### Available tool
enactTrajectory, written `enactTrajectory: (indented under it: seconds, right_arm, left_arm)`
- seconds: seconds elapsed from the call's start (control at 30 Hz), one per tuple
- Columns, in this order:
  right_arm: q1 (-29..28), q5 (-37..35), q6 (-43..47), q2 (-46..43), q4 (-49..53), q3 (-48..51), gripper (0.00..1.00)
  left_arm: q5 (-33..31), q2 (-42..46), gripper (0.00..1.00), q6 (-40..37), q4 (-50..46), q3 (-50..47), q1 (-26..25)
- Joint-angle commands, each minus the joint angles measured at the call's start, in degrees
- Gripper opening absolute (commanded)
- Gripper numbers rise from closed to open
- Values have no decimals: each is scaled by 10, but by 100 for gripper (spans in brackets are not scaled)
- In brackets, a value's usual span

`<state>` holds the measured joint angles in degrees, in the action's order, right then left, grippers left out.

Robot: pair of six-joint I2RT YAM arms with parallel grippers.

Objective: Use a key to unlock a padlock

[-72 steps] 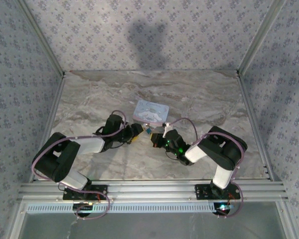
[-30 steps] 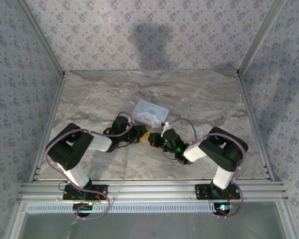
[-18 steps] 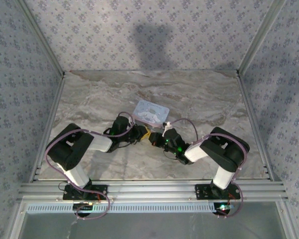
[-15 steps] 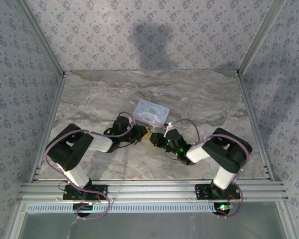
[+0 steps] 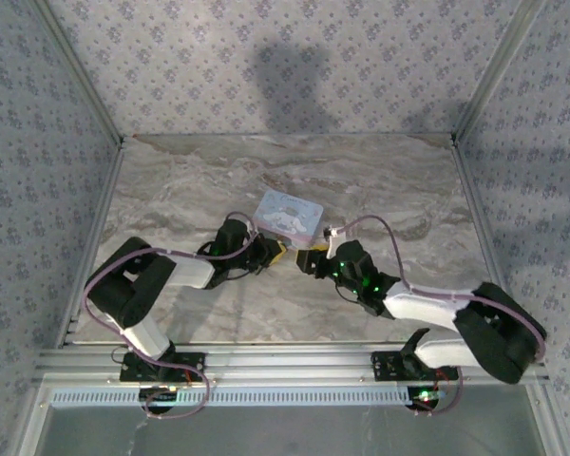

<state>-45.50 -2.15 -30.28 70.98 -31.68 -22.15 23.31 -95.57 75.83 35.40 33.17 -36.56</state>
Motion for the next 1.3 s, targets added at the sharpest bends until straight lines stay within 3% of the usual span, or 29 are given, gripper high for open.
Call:
enactTrajectory:
  seconds: [0.0, 0.23, 0.43, 0.7, 1.27]
  right_arm:
    - [-6, -37, 220, -37, 80, -6, 54]
    - [-52, -60, 516, -28, 14, 21, 56]
    - [-75, -115, 621, 26, -14, 6, 57]
    - [-95, -168, 649, 119, -99, -7, 54]
    - [-98, -177, 643, 231, -189, -56, 44]
  left_arm:
    - [-5, 30, 1, 8, -18, 19, -6]
    - [-1, 39, 0, 18, -37, 27, -6]
    - [9, 38, 0, 26, -39, 37, -7]
    - [14, 39, 0, 29, -45, 46, -6]
    - [18, 39, 0, 27, -51, 49, -7]
